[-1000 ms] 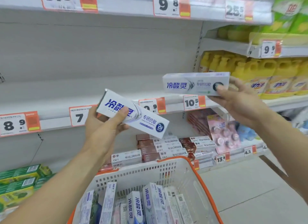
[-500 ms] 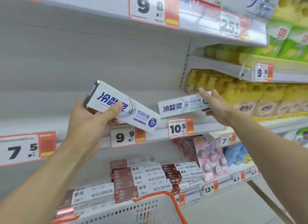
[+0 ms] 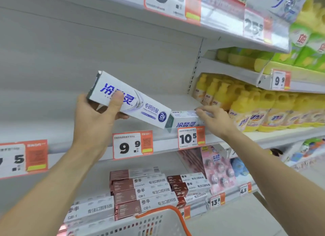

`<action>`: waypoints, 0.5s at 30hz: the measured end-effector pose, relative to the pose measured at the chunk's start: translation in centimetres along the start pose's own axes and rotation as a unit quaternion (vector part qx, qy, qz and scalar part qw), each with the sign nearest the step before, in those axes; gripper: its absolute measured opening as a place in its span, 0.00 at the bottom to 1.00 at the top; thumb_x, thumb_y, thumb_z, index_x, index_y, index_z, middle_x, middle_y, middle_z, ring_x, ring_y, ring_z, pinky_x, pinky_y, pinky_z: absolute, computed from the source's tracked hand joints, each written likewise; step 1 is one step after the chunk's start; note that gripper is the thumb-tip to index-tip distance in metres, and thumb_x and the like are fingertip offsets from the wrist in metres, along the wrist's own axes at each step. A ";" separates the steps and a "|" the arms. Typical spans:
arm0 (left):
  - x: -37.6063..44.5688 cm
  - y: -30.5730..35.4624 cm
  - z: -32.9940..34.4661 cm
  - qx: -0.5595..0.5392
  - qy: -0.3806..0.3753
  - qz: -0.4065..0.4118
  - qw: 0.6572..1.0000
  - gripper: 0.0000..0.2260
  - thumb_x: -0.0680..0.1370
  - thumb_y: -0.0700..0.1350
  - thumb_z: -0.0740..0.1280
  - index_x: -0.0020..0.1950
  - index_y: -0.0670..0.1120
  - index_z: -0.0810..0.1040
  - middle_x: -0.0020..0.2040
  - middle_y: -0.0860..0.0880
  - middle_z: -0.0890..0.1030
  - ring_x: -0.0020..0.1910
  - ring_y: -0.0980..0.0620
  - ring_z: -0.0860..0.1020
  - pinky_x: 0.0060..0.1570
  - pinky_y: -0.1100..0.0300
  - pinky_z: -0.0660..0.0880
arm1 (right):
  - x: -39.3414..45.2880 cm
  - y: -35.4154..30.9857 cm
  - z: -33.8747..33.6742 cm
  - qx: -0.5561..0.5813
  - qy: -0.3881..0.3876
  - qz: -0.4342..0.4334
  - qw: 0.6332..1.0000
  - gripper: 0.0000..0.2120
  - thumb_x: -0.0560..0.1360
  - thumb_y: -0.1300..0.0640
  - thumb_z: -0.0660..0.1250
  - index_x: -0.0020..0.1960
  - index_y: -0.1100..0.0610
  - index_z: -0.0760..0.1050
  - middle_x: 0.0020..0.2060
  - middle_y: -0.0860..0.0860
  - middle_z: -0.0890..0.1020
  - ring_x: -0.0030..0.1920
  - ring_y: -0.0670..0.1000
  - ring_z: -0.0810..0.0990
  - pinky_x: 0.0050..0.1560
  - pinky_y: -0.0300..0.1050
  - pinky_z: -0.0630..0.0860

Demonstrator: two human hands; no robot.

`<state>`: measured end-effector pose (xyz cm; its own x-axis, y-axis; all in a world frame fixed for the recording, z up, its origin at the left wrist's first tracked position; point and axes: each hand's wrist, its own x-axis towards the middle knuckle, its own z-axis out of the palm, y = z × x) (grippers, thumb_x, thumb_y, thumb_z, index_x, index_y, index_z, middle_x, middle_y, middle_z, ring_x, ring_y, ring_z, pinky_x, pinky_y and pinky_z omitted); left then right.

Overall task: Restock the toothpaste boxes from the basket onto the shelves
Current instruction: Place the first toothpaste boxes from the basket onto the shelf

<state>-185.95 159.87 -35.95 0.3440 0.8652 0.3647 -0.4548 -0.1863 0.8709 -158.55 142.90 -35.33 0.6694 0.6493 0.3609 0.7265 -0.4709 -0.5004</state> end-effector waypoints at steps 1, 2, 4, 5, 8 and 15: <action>-0.1 -0.1 0.0 0.017 0.007 -0.002 1.000 0.26 0.73 0.47 0.77 0.62 0.40 0.68 0.52 0.45 0.83 0.49 0.47 0.85 0.41 0.55 0.82 | 0.0 0.0 -0.1 0.000 0.004 -0.005 1.000 0.13 0.82 0.51 0.62 0.59 0.52 0.83 0.57 0.47 0.82 0.59 0.48 0.76 0.56 0.41 0.68; -0.2 -0.3 0.0 0.047 0.005 -0.005 0.999 0.26 0.72 0.44 0.77 0.62 0.45 0.66 0.51 0.47 0.83 0.47 0.51 0.85 0.42 0.55 0.82 | 0.1 0.2 -0.2 0.000 0.010 -0.009 1.000 0.13 0.82 0.52 0.62 0.59 0.53 0.83 0.58 0.48 0.82 0.58 0.48 0.76 0.55 0.41 0.68; -0.5 -0.5 0.0 0.151 -0.027 -0.009 0.988 0.25 0.71 0.43 0.78 0.62 0.50 0.68 0.49 0.53 0.83 0.43 0.58 0.84 0.43 0.56 0.81 | 0.2 0.5 0.0 0.002 0.021 -0.013 1.000 0.13 0.82 0.52 0.62 0.59 0.52 0.83 0.61 0.50 0.82 0.62 0.51 0.77 0.62 0.48 0.71; -0.5 -0.5 -0.1 0.214 -0.049 -0.009 0.976 0.24 0.70 0.45 0.79 0.60 0.51 0.71 0.47 0.55 0.83 0.41 0.61 0.83 0.41 0.59 0.80 | 0.2 0.7 0.0 0.001 0.024 -0.015 1.000 0.13 0.82 0.52 0.61 0.60 0.51 0.83 0.61 0.50 0.82 0.64 0.52 0.77 0.65 0.51 0.71; -0.2 -0.3 -0.4 0.362 -0.114 -0.007 0.925 0.21 0.67 0.51 0.80 0.55 0.54 0.74 0.42 0.57 0.82 0.36 0.61 0.79 0.33 0.64 0.71 | 0.4 1.1 0.4 -0.031 0.039 -0.017 0.999 0.15 0.82 0.51 0.59 0.61 0.49 0.82 0.62 0.46 0.82 0.66 0.52 0.76 0.70 0.57 0.68; 1.7 0.5 -1.6 0.430 -0.171 -0.030 0.886 0.25 0.65 0.51 0.81 0.56 0.52 0.73 0.45 0.54 0.83 0.43 0.53 0.81 0.43 0.54 0.77 | -0.3 1.1 2.0 -0.037 0.131 -0.081 0.987 0.15 0.83 0.57 0.58 0.47 0.61 0.82 0.47 0.53 0.85 0.47 0.56 0.78 0.54 0.44 0.62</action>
<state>-186.92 161.98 -35.40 0.6416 0.7218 0.2594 0.3167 -0.5573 0.7675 -158.32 143.36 -37.52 0.5530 0.5473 0.6283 0.8306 -0.4211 -0.3643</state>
